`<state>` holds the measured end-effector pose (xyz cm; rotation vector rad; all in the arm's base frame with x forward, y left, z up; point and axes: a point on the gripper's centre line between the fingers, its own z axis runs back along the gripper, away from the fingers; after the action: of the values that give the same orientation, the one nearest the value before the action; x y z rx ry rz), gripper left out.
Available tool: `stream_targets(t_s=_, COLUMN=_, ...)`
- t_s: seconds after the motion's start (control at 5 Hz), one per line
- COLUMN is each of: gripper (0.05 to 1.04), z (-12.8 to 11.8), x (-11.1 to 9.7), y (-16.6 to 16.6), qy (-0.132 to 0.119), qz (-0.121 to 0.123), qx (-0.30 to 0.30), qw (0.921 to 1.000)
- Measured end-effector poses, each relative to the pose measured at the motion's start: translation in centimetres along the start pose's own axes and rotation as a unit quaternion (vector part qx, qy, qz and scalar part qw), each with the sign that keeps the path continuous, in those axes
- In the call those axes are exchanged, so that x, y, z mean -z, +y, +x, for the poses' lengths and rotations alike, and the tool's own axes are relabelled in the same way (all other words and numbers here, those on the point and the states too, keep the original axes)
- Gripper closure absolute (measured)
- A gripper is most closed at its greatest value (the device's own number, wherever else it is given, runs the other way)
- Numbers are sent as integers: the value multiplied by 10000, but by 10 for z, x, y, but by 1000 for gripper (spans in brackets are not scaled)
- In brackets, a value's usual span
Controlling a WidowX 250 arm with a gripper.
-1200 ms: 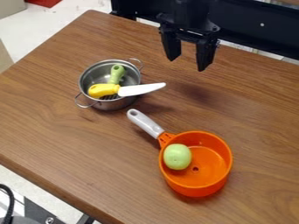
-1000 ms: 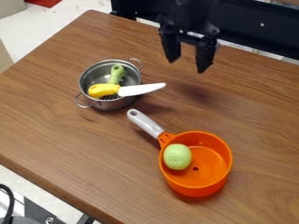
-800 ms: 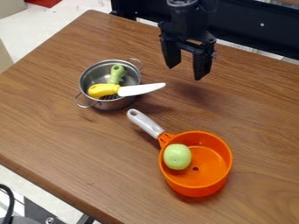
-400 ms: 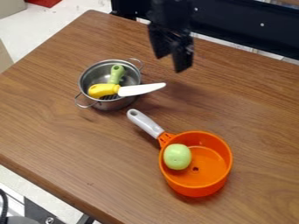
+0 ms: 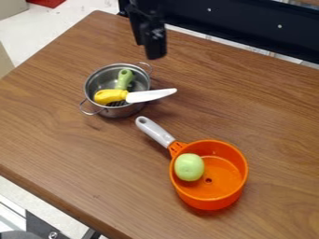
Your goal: Put the knife in the orange pan
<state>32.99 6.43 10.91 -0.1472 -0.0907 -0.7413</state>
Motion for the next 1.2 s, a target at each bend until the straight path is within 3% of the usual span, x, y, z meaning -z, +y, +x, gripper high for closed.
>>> stream_targets(t_s=0.2, gripper=87, z=-13, x=-4, y=10, qy=6, qz=44, qx=922, qw=9957)
stream_targets(t_s=0.4, gripper=87, z=-26, x=5, y=17, qy=-58, qz=174, qx=1749, qw=9844)
stream_targets(t_s=0.6, gripper=87, z=-39, x=14, y=17, qy=6, qz=117, qx=2520, qw=9676)
stream_targets(t_s=0.8, gripper=87, z=-52, x=17, y=11, qy=42, qz=414, qx=3231, qw=9454)
stream_targets(t_s=1.0, gripper=87, z=-63, x=22, y=6, qy=25, qz=562, qx=3847, qw=9213)
stream_targets(t_s=1.2, gripper=87, z=-67, x=33, y=-6, qy=127, qz=664, qx=4256, qw=9024)
